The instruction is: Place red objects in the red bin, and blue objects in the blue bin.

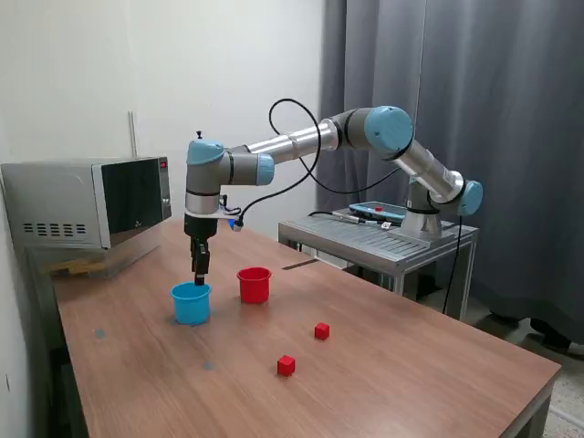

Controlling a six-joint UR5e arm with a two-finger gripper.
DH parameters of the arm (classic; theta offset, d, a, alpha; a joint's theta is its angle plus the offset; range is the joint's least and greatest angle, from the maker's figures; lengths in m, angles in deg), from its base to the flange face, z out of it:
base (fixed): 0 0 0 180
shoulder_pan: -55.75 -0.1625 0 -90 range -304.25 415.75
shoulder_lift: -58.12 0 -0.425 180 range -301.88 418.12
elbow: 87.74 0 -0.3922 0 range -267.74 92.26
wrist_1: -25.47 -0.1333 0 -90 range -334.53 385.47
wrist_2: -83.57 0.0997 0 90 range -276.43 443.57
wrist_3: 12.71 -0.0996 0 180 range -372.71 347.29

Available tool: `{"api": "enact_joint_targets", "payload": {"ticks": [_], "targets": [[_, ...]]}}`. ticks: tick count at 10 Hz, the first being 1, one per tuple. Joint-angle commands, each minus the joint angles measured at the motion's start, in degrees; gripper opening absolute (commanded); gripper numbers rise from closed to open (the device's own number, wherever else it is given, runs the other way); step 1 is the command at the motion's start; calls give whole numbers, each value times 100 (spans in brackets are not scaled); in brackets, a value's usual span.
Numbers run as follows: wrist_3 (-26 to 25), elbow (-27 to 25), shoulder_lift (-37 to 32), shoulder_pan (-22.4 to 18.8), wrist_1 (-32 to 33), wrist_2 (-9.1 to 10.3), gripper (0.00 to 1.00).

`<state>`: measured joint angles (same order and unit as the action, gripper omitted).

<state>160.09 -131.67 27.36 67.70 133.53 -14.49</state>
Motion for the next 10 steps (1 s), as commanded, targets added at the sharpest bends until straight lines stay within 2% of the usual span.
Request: {"api": "enact_joint_targets", "payload": {"ticks": [1, 4, 8, 10], "targets": [[0, -2, 0, -8, -4, -3, 100], [9, -54, -9, -209, -30, 6, 100], [-114, -685, -517, -1402, -48, 50, 100], [-149, -932, -571, -1922, -39, 198, 100]]}}
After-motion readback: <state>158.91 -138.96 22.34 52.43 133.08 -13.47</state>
